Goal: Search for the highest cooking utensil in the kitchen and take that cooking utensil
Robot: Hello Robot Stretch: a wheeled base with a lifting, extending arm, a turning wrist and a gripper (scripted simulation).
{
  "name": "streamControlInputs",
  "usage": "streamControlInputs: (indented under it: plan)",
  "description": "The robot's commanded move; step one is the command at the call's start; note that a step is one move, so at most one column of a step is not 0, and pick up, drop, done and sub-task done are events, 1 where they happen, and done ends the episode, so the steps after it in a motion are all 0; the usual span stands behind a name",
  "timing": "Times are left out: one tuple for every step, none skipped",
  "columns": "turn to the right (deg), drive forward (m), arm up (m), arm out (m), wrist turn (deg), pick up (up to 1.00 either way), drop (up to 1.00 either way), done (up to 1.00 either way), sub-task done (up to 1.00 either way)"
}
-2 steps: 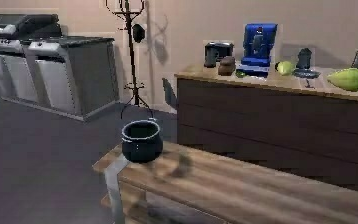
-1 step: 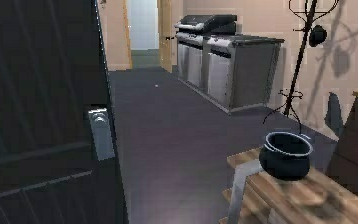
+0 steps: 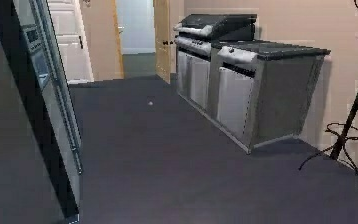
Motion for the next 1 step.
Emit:
streamControlInputs:
  plan:
    - [0.0,0.10,0.00,0.00,0.0,0.00,0.00,0.00,0.00]
